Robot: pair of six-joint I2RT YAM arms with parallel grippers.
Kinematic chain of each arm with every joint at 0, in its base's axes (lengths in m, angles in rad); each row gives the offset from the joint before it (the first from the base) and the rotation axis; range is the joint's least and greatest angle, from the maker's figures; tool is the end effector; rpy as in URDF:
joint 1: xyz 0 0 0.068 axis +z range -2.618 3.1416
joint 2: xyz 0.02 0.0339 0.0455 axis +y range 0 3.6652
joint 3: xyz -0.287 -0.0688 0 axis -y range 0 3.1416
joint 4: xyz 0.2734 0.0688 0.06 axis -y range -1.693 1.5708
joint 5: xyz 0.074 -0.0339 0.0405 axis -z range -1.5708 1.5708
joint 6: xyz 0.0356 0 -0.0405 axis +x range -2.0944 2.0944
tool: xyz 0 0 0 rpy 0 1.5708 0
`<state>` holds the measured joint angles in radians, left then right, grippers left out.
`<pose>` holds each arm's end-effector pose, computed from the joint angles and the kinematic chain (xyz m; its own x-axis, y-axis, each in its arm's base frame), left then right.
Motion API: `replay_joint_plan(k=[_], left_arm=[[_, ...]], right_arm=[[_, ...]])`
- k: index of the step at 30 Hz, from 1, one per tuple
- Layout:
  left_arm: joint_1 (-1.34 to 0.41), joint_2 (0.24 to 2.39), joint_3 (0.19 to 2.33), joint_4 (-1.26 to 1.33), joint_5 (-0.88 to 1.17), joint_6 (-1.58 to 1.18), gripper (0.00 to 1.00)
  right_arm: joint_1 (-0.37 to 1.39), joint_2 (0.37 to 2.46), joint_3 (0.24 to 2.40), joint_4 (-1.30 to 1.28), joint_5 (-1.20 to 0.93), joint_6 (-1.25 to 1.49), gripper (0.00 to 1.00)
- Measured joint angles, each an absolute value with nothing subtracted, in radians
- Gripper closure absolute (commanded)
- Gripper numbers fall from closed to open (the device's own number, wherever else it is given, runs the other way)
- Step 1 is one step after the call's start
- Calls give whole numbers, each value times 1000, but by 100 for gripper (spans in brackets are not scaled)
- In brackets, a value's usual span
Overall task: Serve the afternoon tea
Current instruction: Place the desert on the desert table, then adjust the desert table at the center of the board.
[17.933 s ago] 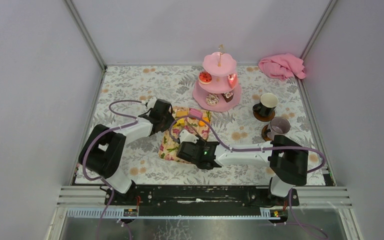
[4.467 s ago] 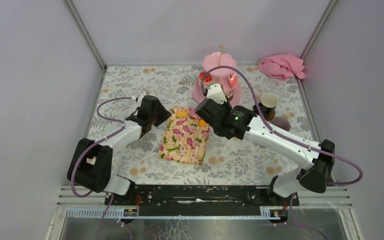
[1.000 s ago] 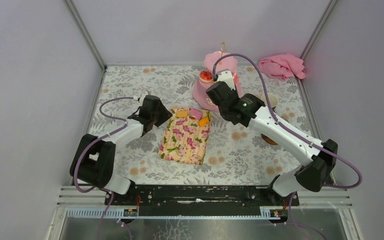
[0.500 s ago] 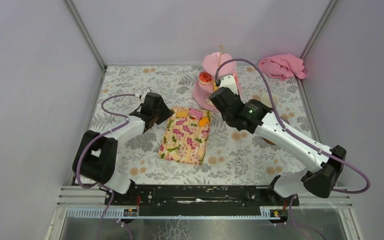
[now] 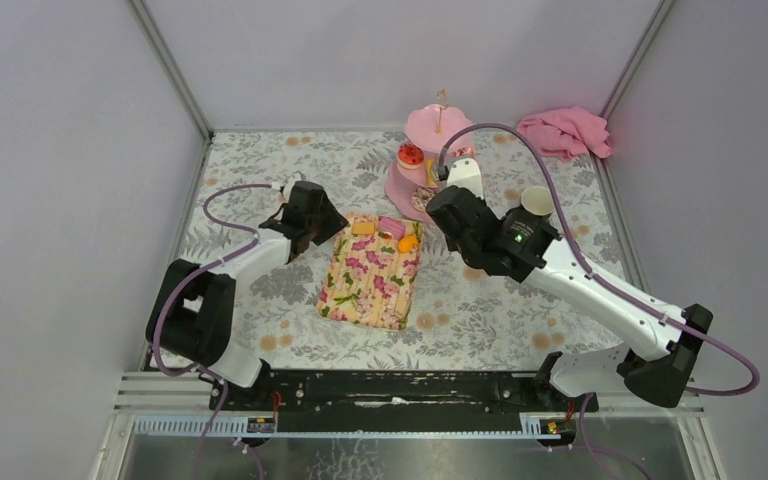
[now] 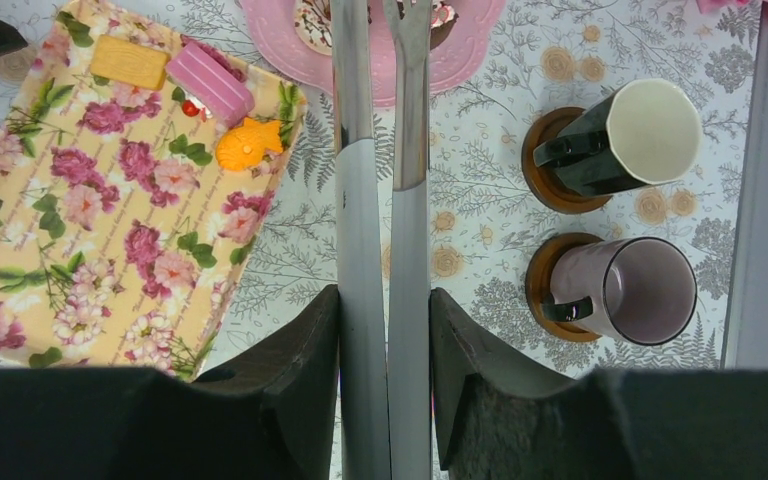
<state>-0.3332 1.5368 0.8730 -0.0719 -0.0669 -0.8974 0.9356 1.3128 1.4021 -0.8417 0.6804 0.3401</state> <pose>0.3256 -0.1102 0.2056 -0.6140 -0.6128 -0.4974 -0.3214 0.7697 -0.5515 0.1889 0.2185 0.4057 -0.5001 -0.2414 -0.8316 -0.1977 0.9668 -0.1618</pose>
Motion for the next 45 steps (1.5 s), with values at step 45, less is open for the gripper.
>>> replay_joint_plan(k=[45], left_arm=[[-366,2181,1443,80,117,-861,50]], right_arm=[[1174,1237,1197,-888,691,636,67]])
